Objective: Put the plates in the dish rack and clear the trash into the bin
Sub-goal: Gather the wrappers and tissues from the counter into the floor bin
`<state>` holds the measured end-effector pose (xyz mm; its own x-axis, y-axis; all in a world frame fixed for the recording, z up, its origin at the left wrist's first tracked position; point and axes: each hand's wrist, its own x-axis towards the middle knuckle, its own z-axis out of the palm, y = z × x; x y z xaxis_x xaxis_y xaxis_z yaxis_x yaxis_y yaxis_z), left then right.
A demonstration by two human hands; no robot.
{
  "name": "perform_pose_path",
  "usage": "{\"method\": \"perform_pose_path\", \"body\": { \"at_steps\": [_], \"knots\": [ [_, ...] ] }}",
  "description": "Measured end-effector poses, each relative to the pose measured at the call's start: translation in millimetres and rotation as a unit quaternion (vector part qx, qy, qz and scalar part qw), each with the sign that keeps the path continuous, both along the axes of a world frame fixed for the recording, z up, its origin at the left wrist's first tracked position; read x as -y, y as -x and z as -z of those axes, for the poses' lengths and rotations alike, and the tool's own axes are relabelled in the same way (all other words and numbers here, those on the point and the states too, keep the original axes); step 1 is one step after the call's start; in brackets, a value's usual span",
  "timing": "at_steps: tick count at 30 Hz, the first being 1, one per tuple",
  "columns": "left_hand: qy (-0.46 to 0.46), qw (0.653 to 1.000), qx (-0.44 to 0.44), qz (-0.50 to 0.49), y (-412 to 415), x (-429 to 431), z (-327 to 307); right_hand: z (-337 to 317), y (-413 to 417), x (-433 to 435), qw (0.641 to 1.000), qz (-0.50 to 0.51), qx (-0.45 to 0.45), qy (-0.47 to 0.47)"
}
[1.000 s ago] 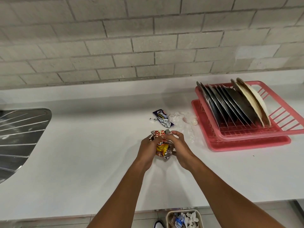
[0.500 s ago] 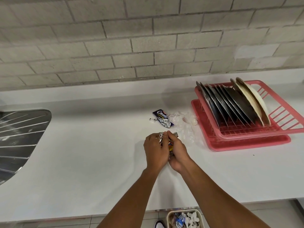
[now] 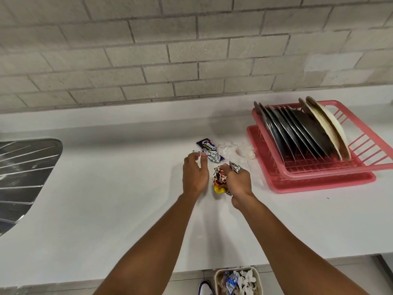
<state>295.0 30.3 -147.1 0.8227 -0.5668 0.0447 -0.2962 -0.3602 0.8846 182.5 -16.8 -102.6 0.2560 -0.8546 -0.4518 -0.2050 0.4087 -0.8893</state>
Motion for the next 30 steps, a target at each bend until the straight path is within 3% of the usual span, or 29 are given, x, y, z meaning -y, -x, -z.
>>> {"method": "perform_pose_path", "body": {
  "at_steps": [3, 6, 9, 18, 24, 28, 30],
  "knots": [
    [-0.133, 0.984, 0.094, 0.074, -25.2, 21.7, -5.8, -1.7, 1.6, 2.6, 0.999, 0.002, -0.016, 0.036],
    [-0.275, 0.923, 0.194, 0.188, -42.8, 42.2, -17.1, -4.6, 3.3, 4.9, 0.997, -0.002, -0.035, 0.069],
    [-0.365, 0.869, 0.238, 0.235, -54.5, 59.5, -22.5, -6.8, 6.7, 4.4, 0.995, -0.018, -0.051, 0.088],
    [-0.425, 0.795, 0.335, 0.276, -72.9, 80.5, -16.6, -0.7, 13.7, 5.2, 0.992, -0.055, -0.079, 0.084],
    [-0.406, 0.787, 0.372, 0.279, -69.8, 81.5, -10.2, -3.2, 16.8, 8.4, 0.992, -0.056, -0.077, 0.083],
    [-0.382, 0.808, 0.36, 0.268, -70.0, 73.2, -10.0, -3.3, 21.4, 10.3, 0.992, -0.052, -0.073, 0.086],
    [-0.358, 0.836, 0.337, 0.245, -70.5, 65.8, -11.8, -4.1, 25.2, 10.6, 0.993, -0.05, -0.067, 0.088]
  ]
}}
